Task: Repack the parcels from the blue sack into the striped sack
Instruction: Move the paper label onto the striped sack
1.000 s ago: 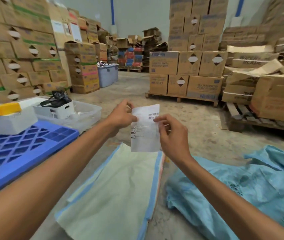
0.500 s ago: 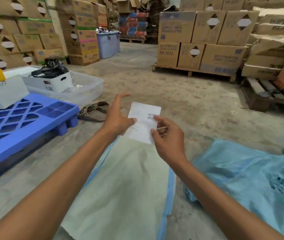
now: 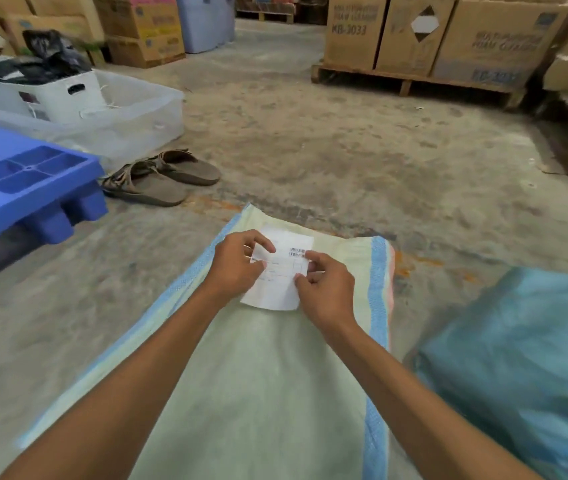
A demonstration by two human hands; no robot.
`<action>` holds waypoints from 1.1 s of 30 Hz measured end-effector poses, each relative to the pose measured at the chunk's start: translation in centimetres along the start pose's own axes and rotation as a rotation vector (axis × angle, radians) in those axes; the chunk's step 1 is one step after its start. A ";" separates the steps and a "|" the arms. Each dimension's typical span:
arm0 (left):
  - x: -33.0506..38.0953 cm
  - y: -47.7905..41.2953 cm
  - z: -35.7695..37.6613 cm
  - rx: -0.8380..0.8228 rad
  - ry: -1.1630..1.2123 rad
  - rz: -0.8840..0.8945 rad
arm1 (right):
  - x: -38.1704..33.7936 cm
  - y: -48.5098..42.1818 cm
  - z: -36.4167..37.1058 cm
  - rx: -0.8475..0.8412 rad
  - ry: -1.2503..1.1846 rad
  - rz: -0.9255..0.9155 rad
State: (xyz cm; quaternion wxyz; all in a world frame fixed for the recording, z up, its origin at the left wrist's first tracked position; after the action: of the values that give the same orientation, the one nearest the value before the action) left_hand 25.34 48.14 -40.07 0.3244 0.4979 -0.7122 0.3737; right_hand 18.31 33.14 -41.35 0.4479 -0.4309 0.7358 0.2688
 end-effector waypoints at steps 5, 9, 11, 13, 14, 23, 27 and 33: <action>-3.0 0.7 3.0 -0.060 -0.053 0.028 | 4.2 0.6 0.6 -0.015 0.043 0.066; -5.2 0.5 4.3 -0.158 -0.197 0.079 | 5.5 1.4 1.0 -0.081 0.207 0.011; -5.3 0.5 4.5 -0.201 -0.382 0.170 | 4.7 1.6 1.3 -0.088 0.517 -0.086; -4.9 0.6 4.4 -0.222 -0.623 0.288 | 3.4 1.3 1.3 0.009 0.767 -0.252; -4.5 0.7 4.3 -0.257 -0.724 0.386 | 2.8 1.1 1.2 0.026 0.798 -0.341; -7.4 -1.8 2.7 -0.935 -0.987 0.272 | 8.5 -2.0 1.9 -0.526 0.871 -0.334; -5.4 -2.1 3.2 -1.009 -1.165 0.188 | 6.7 -2.9 0.9 -0.723 0.931 -0.260; 2.1 2.1 4.4 -0.798 -1.320 0.049 | -0.4 -1.8 -6.3 -0.631 1.110 -0.283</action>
State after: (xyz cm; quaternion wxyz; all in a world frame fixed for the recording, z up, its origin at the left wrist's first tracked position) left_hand 22.33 43.85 -41.03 -0.0211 0.4470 -0.8497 -0.2787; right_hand 17.31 27.55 -38.12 -0.1156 -0.7092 0.6796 0.1477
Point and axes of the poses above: each hand's wrist, its own y-axis away from the middle knuckle, its own z-axis out of the palm, x = y × z, the point moved 3 cm from there along -y, towards the middle knuckle, and after that the axes turned 6 degrees about z, right-handed, at the moved point
